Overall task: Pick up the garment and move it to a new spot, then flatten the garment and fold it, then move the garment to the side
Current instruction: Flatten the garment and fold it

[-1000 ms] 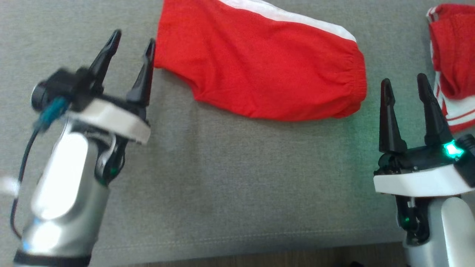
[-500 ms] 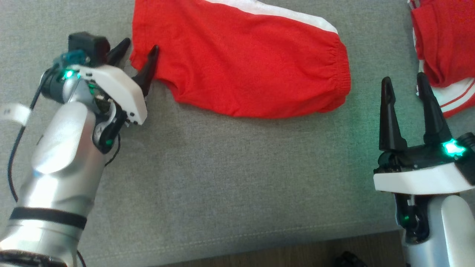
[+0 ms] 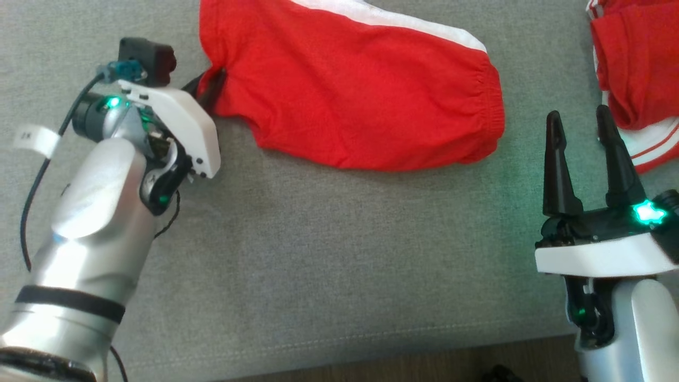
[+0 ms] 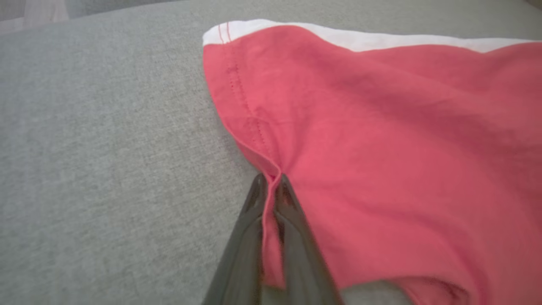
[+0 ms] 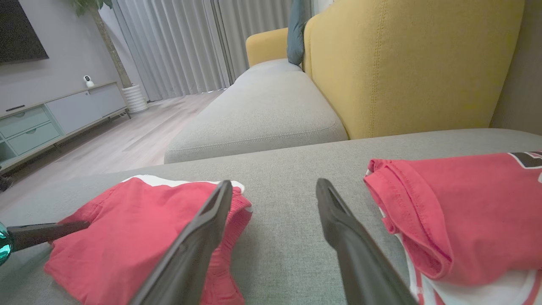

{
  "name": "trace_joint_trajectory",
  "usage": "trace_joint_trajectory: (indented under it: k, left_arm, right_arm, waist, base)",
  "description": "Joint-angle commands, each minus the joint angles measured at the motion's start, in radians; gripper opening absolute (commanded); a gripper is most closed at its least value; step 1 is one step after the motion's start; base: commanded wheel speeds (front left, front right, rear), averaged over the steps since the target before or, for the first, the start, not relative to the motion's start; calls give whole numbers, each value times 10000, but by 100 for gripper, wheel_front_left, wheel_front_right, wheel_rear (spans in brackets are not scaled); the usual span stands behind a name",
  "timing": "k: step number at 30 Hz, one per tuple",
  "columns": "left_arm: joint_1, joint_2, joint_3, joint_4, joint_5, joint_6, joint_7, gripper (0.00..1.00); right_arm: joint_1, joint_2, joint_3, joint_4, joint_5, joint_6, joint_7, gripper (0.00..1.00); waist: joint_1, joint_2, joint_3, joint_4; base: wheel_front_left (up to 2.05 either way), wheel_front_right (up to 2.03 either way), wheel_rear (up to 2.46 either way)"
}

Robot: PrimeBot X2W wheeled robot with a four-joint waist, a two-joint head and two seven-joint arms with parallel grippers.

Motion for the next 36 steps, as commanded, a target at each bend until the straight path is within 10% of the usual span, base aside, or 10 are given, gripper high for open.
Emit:
trace_joint_trajectory:
  k: [1,18,19,20,21,30,36]
  left_arm:
    - [372,436,117,70,32,13,-29,0]
    - [3789,831,616,-2708,-773,1063,-1044,0]
    - [3917,835,640,-2855,-826,1125,-1018,29]
    - [4023,821,665,-3011,-870,1184,-1030,88]
    - [4114,818,693,-3177,-868,1271,-1099,100]
    - [4699,995,1730,-5010,21,2854,-3579,100]
    - [4957,1185,2189,-6436,707,3023,-3863,100]
  right_arm:
    - [23,-28,161,-289,55,-19,-32,100]
    - [246,-28,243,95,-109,-19,384,100]
    - [250,-28,233,85,-113,-19,400,100]
    - [258,-28,216,74,-67,-19,409,100]
    - [267,-28,191,61,-49,-19,419,100]
    - [40,-28,-48,-397,-413,-19,617,100]
    - [62,-28,-255,-785,-580,-19,873,100]
  waist:
    - [0,0,-58,45]
    - [0,0,-943,603]
    - [0,0,-953,616]
    - [0,0,-959,637]
    - [0,0,-970,659]
    - [0,0,-1060,1067]
    - [0,0,-1190,1276]
  base:
    - [0,0,0]
    - [0,0,0]
    - [0,0,0]
    - [0,0,0]
    - [0,0,0]
    - [0,0,0]
    - [0,0,0]
